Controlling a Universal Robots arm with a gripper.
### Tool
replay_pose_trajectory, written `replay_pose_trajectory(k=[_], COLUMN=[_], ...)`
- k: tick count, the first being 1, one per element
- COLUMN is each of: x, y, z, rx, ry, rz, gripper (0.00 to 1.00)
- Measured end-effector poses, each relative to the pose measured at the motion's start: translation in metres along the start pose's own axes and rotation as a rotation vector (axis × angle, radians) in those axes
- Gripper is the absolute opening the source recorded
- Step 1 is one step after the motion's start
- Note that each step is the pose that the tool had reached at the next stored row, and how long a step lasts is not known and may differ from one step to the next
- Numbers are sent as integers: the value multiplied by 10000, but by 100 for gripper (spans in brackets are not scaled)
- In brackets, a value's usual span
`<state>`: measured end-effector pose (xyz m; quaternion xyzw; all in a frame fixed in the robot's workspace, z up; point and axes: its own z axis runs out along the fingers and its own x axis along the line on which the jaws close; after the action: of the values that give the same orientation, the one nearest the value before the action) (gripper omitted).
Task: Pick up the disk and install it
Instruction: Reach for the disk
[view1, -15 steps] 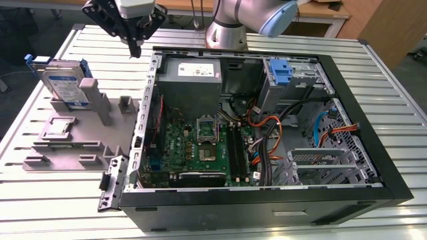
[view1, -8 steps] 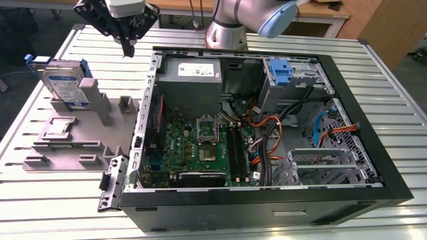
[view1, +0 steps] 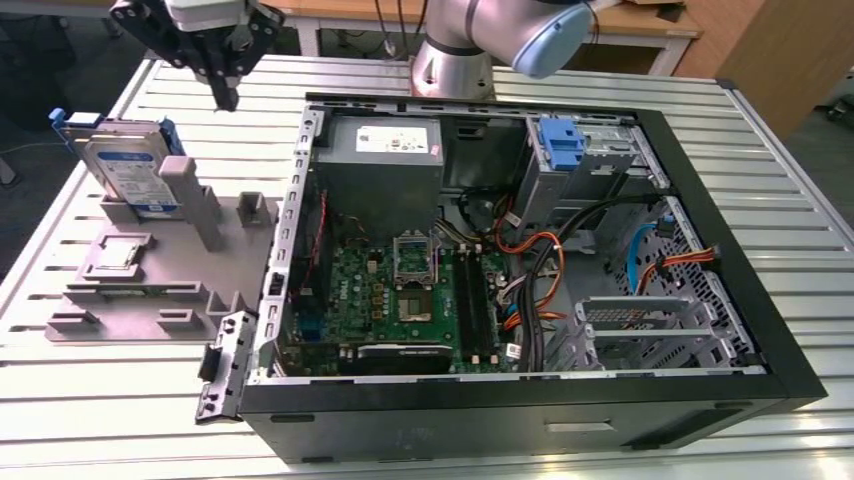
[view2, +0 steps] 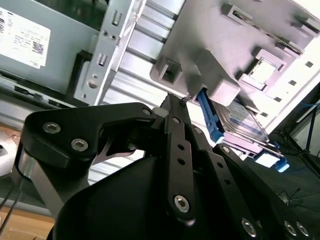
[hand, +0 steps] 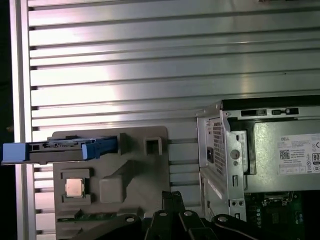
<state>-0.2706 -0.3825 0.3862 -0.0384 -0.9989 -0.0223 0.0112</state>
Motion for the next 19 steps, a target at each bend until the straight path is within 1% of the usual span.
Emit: replay_pose_trajectory(k=[5, 8, 13, 19], x=[176, 253, 278, 290], y=[16, 18, 16, 15], z=[12, 19, 22, 25], rx=[1, -1, -1, 0], ry=[1, -1, 1, 1], rz=[0, 2, 1, 1], gripper=[10, 10, 10, 10])
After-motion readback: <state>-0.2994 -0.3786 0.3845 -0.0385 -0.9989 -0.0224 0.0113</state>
